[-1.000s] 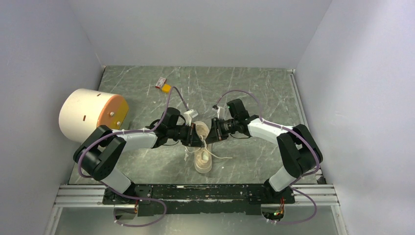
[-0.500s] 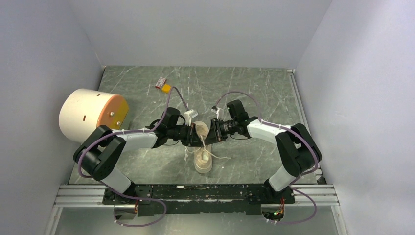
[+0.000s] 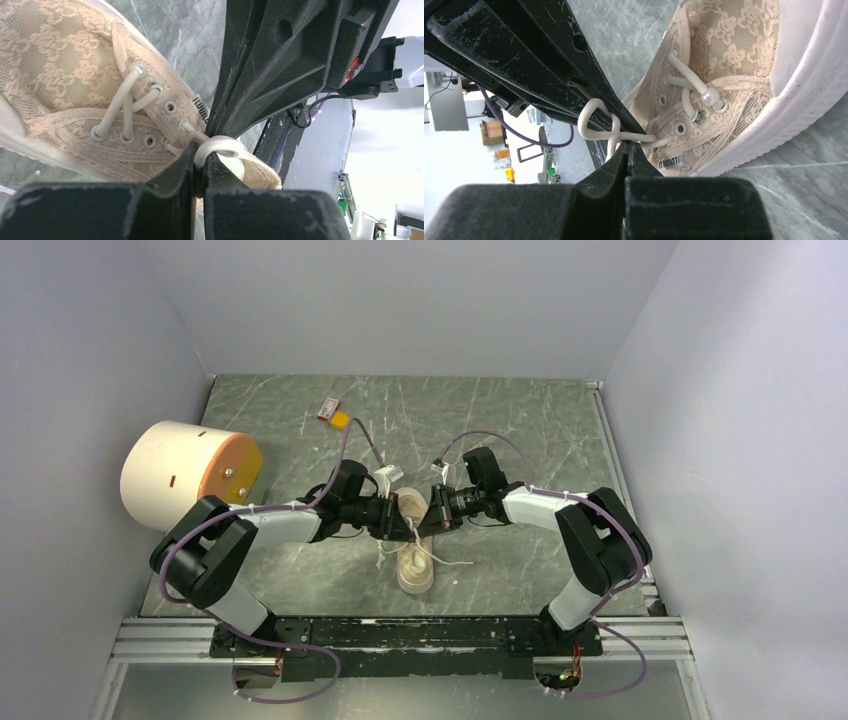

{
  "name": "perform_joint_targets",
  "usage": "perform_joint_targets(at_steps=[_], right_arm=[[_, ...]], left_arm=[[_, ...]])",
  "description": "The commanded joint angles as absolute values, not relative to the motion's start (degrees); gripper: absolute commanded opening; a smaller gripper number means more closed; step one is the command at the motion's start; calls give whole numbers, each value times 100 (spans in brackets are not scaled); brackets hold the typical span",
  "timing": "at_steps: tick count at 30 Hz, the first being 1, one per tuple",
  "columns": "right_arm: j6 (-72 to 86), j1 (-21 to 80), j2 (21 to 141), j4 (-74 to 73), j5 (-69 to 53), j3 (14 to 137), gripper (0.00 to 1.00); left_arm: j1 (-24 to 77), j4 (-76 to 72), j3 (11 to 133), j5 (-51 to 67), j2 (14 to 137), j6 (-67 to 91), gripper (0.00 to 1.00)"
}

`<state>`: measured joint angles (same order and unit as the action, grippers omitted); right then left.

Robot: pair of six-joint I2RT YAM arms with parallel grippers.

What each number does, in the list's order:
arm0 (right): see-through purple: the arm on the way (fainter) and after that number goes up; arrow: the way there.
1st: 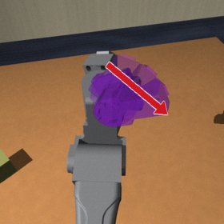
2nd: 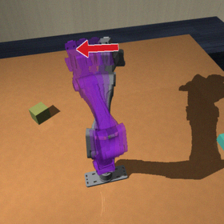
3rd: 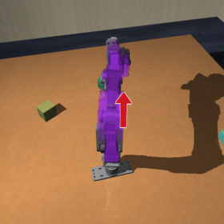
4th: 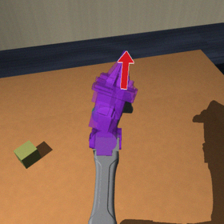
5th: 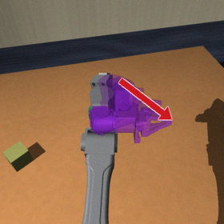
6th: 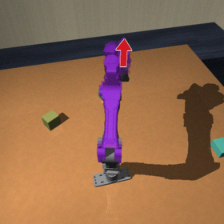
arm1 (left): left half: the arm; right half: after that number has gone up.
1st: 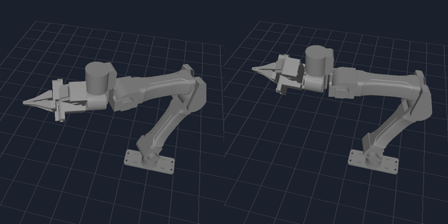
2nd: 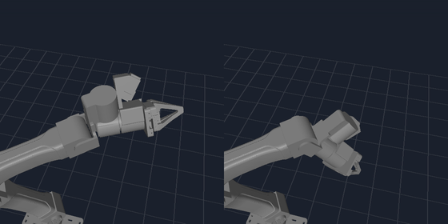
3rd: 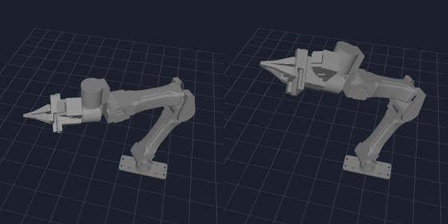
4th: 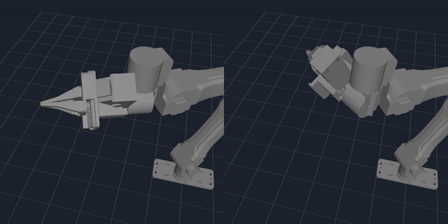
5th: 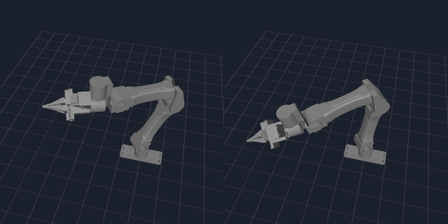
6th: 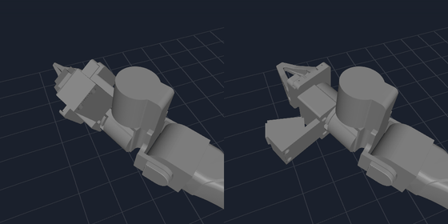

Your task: Tie the shoes

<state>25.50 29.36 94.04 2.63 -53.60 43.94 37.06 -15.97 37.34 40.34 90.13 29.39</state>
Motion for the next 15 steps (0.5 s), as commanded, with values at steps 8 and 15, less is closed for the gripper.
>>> perform_joint_targets(at_steps=[8, 15], right_arm=[[2682, 2988, 9003, 492, -4942, 4123, 0], [2573, 2979, 8900, 356, -4813, 4134, 0]], left_arm=[[3598, -1464, 3634, 4039, 8496, 2801, 20], [3185, -1120, 3418, 4060, 7942, 2694, 50]])
